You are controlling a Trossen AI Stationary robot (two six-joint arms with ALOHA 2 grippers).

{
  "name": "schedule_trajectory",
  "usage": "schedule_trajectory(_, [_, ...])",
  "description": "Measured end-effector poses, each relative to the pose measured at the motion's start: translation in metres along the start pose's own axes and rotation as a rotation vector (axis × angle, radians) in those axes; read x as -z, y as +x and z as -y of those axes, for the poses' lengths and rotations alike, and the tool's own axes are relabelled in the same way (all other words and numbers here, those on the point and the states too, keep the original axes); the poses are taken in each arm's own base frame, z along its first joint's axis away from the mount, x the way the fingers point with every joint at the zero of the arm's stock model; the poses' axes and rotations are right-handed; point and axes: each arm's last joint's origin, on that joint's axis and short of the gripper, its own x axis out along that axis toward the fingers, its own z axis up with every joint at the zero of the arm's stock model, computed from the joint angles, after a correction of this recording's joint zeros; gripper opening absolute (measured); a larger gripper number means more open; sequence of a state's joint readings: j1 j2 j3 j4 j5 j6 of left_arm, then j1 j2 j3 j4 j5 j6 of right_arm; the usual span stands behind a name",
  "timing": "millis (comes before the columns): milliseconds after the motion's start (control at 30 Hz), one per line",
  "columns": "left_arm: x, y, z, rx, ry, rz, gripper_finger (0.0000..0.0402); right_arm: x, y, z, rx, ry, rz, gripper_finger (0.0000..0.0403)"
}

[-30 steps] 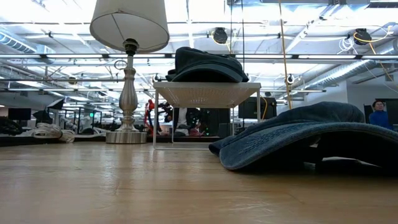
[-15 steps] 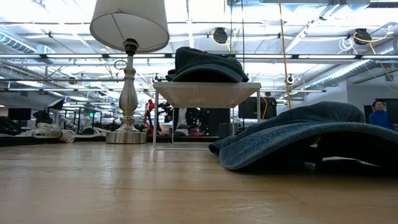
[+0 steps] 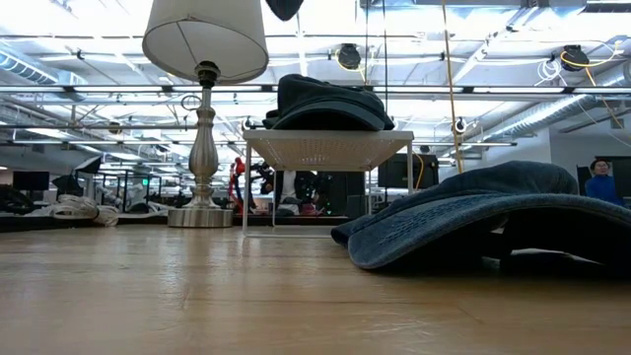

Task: Pick & Place hat
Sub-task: Stack the blue cap on top of the other blue cap on the shelf

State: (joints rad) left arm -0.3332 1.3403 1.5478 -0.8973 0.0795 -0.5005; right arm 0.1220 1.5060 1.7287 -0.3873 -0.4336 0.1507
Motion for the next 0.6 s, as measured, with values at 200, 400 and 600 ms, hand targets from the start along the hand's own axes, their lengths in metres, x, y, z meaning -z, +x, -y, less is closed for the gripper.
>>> schedule_trajectory(200, [0.000,0.000,0.000,0.005,-0.008,0.004,0.0008,0.003,0.005,-0.008,0.057,-0.037,-0.009,0.0183])
schedule_trajectory(400, [-0.001,0.000,0.001,0.017,-0.008,0.010,0.0008,0.008,0.013,-0.008,0.051,-0.038,-0.042,0.0158])
schedule_trajectory(600, [-0.002,0.000,0.001,0.012,-0.024,0.016,0.0008,0.009,0.012,-0.009,0.054,-0.101,-0.045,0.0100])
